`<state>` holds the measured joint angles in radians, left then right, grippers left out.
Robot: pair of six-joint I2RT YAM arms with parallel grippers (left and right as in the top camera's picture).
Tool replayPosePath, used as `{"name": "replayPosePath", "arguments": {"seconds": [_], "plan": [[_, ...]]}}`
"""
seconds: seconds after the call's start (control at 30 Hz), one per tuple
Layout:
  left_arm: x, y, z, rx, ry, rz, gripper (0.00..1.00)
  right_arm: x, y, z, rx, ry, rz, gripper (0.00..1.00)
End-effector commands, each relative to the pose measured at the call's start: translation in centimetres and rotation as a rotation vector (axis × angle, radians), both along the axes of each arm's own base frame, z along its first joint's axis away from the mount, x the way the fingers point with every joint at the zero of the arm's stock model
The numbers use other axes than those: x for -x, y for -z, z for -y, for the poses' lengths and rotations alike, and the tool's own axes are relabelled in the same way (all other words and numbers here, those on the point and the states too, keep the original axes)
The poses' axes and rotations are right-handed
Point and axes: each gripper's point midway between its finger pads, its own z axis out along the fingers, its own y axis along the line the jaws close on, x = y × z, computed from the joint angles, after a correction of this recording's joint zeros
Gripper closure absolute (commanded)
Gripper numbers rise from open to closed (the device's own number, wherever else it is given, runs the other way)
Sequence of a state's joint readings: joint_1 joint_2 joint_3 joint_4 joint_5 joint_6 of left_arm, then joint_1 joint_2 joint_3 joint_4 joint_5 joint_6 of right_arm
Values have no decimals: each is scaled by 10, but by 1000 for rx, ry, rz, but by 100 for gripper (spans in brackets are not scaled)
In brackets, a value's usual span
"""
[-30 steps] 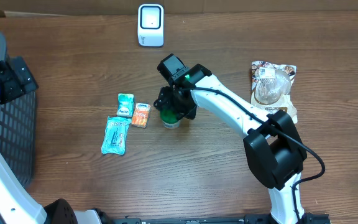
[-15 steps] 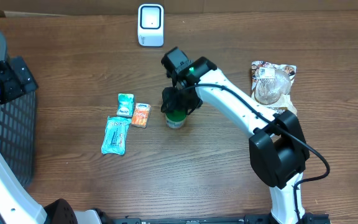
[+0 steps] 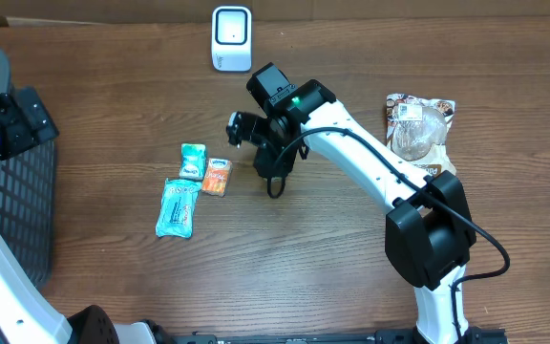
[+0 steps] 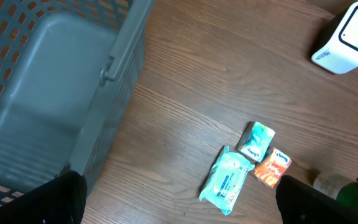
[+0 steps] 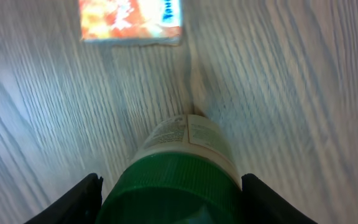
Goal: Scan the item barcode
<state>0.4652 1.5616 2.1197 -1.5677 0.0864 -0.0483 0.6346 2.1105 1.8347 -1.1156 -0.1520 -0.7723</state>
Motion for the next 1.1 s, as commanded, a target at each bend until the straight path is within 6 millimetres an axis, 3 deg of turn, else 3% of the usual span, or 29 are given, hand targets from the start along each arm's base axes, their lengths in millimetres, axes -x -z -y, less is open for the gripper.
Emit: {"name": "replayPosePath", "arguments": {"seconds": [0.0, 0.27, 0.37, 0.53, 0.7, 1.07], "plan": [[-2, -2, 2, -3, 20, 8, 0, -1, -7, -3, 5, -236, 81, 46], [-2, -2, 2, -3, 20, 8, 0, 12, 8, 1, -3, -213, 12, 39], [-2, -2, 2, -3, 20, 8, 1, 10, 7, -4, -41, -51, -32, 39], [-2, -2, 1, -4, 20, 8, 0, -2, 3, -13, -114, 384, -124, 34], [-2, -2, 2, -3, 20, 8, 0, -7, 1, -16, -157, 662, -202, 34], [-2, -2, 2, -3, 20, 8, 0, -17, 2, -14, -175, 872, -214, 30]]}}
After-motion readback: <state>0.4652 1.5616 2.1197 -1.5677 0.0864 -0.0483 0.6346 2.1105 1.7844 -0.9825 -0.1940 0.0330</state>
